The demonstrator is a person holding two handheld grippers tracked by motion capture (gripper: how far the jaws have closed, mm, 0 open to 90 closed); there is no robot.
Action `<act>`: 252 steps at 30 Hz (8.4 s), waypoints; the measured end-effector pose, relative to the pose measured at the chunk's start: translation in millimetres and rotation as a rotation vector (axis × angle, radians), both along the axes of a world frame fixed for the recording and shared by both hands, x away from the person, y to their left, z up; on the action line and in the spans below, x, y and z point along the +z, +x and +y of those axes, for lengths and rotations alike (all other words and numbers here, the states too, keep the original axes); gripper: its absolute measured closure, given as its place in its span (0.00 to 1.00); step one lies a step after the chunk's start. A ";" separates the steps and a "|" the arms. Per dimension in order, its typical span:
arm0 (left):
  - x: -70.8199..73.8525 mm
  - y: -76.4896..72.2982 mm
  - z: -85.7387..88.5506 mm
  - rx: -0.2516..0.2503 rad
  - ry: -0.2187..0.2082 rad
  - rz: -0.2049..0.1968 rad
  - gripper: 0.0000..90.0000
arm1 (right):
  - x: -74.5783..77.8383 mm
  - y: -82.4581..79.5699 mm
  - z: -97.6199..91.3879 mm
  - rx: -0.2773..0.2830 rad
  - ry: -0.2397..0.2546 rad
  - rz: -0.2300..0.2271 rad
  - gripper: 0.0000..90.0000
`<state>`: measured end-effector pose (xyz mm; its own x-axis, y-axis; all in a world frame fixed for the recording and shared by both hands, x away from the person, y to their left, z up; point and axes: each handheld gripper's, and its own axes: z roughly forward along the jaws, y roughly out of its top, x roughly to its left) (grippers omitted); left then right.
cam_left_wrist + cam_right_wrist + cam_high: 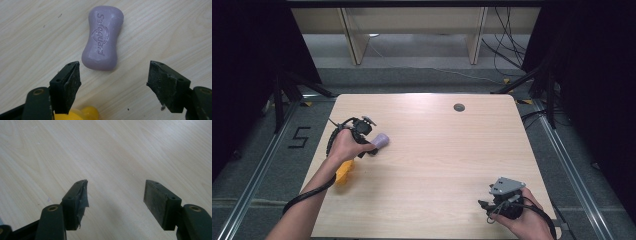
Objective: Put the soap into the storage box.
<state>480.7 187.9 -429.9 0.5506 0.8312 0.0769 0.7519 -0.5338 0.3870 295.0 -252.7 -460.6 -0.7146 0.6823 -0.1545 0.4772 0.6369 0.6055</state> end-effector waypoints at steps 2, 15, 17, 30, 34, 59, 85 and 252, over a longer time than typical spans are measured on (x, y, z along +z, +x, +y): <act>-1.7 3.6 -0.8 0.003 0.002 0.019 0.29 | 0.0 -0.5 0.5 -0.006 0.000 0.005 0.40; -9.1 26.4 -4.8 -0.008 0.024 0.084 0.29 | -0.2 -0.2 -0.1 -0.006 0.002 0.008 0.40; -10.3 30.7 -5.9 -0.020 0.035 0.076 0.29 | -0.2 -0.3 -0.1 -0.006 0.000 0.008 0.40; -26.3 45.8 -15.5 0.013 0.016 0.129 0.30 | -1.0 0.3 -0.7 -0.008 0.007 0.004 0.40; -30.6 49.2 -14.8 0.012 0.016 0.136 0.31 | -1.4 -0.4 -0.3 -0.015 0.013 0.010 0.40; -48.1 62.9 -15.9 0.058 -0.027 0.138 0.33 | -1.2 0.1 -0.7 -0.004 0.010 0.007 0.40; -48.0 69.8 -14.8 0.044 -0.004 0.171 0.51 | -1.7 0.4 -0.5 0.005 0.002 -0.002 0.39; 12.2 -95.2 1.7 0.099 -0.267 -0.066 0.55 | 3.0 -1.6 -0.7 -0.008 0.026 -0.026 0.39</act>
